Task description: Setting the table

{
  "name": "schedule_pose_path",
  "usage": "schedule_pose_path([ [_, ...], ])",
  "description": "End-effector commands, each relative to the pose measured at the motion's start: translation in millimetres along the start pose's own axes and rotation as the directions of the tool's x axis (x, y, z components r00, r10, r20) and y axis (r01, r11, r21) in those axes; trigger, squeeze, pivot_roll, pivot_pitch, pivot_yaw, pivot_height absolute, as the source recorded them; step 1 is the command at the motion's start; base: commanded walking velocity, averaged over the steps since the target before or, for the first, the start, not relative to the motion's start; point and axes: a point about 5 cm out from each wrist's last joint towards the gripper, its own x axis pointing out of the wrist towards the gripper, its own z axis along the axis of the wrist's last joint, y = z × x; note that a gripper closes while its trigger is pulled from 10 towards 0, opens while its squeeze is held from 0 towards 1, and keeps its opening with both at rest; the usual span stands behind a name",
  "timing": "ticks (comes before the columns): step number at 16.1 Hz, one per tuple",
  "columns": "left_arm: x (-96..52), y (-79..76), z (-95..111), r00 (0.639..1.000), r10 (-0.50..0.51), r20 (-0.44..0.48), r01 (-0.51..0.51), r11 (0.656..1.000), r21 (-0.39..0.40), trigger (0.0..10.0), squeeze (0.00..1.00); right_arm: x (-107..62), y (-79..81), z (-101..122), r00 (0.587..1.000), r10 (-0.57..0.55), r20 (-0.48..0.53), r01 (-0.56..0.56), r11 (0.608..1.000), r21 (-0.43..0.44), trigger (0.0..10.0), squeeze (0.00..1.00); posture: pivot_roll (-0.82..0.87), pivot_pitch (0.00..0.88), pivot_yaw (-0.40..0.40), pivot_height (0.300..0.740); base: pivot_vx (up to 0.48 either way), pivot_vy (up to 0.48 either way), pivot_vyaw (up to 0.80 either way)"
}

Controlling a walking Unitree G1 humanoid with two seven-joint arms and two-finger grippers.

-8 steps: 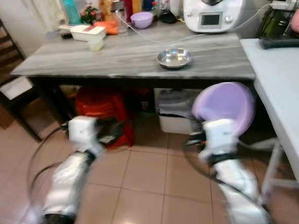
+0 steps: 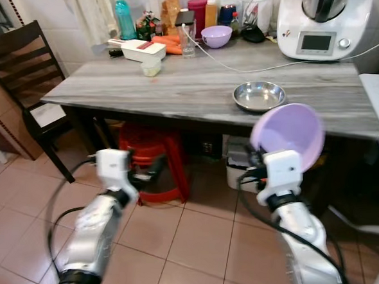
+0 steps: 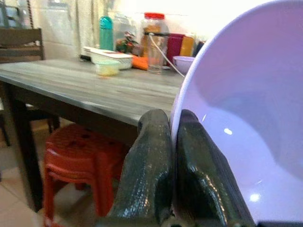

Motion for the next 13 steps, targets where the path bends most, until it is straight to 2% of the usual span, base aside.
schedule_pose_path([
  [1,-4.2,11.5,5.2,1.000,0.028,0.003,-0.028,0.999,0.021,10.0,0.00,3.1,5.6,7.9,0.999,0.009,0.032,-0.010,1.000,0.013,10.0,0.00,-0.09,0.000,0.147,0.740,0.431,0.000,0.00],
  [5,-5.6,5.3,1.9,1.000,0.014,-0.001,-0.014,1.000,0.007,10.0,0.00,4.9,3.4,8.8,1.000,0.001,0.027,-0.001,1.000,0.023,10.0,0.00,-0.10,0.000,0.139,0.740,0.426,0.000,0.00],
  [11,-5.7,0.4,-0.8,1.000,0.003,-0.007,-0.003,1.000,-0.003,10.0,0.00,7.1,0.2,9.9,1.000,-0.008,0.024,0.007,1.000,0.025,10.0,0.00,-0.10,0.000,0.136,0.740,0.426,0.000,-0.80],
  [13,-5.9,0.2,-0.9,1.000,0.001,-0.008,-0.001,1.000,-0.005,10.0,0.00,7.7,0.4,10.8,1.000,-0.008,0.027,0.007,1.000,0.026,10.0,0.00,-0.10,0.000,0.136,0.740,0.424,0.000,-0.32],
])
